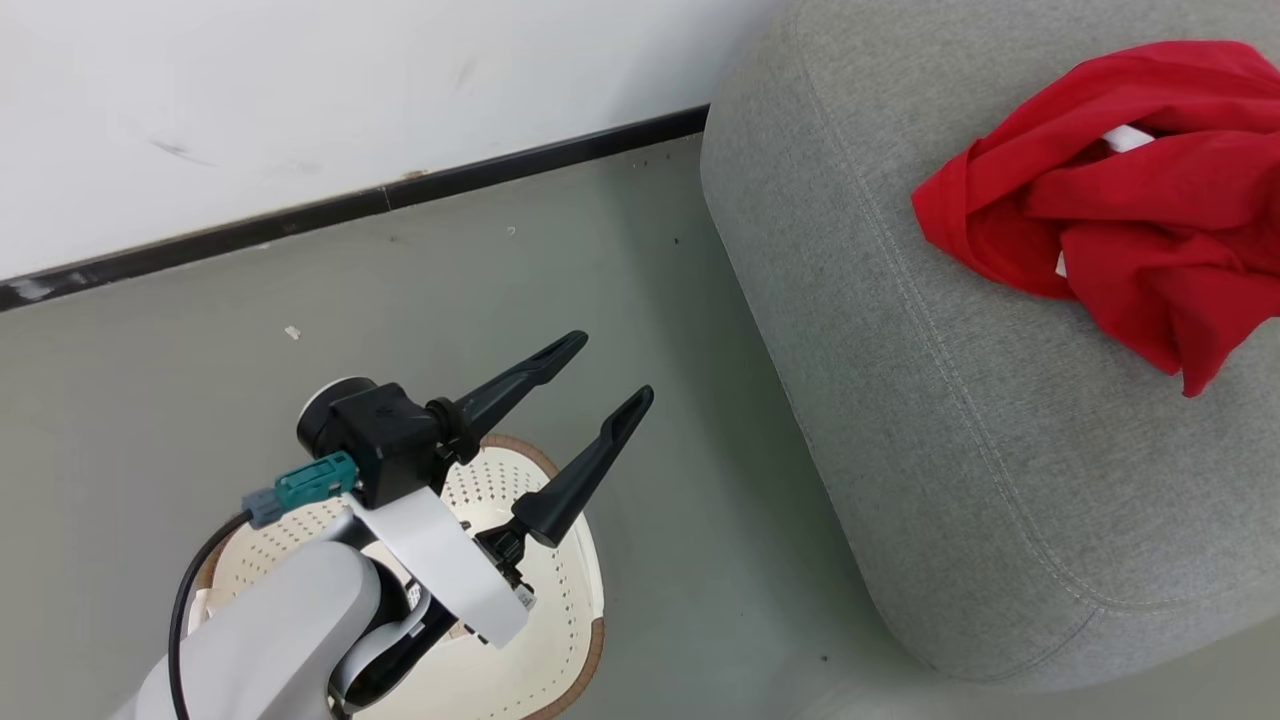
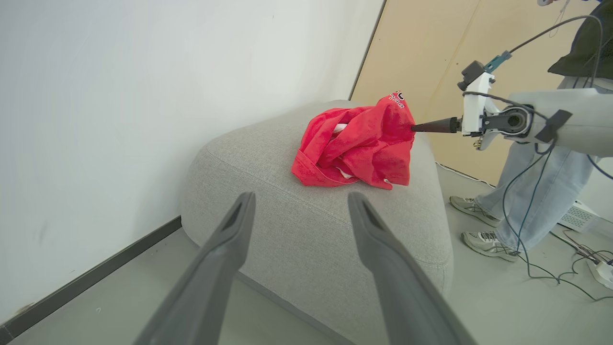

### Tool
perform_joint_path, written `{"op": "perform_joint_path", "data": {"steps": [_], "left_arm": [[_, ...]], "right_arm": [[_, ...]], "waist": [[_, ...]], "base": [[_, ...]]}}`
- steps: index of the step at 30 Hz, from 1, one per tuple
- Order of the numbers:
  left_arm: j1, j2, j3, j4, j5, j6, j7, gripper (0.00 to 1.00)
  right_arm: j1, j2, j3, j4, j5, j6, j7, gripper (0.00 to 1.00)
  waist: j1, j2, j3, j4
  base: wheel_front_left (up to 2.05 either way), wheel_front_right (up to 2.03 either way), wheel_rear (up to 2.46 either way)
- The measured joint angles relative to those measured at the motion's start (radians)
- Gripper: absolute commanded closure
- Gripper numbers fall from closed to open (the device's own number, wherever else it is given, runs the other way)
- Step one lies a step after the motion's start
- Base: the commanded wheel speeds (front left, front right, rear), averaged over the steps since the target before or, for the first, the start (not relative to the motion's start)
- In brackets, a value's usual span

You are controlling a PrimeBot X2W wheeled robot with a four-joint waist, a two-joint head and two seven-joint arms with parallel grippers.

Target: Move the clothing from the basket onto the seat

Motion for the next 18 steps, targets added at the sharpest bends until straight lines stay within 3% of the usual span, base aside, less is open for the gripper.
{"op": "perform_joint_path", "data": {"steps": [18], "left_arm": [[0.05,-0.008,0.069,0.039,-0.035,0.037,-0.053,0.0]], "right_arm": [[0.049,-0.093,0.044,-0.173,0.047,0.0,-0.11,0.0]], "waist": [[0.0,0.0,-0.111,-0.005]], "base": [[0.0,0.0,0.0]]}}
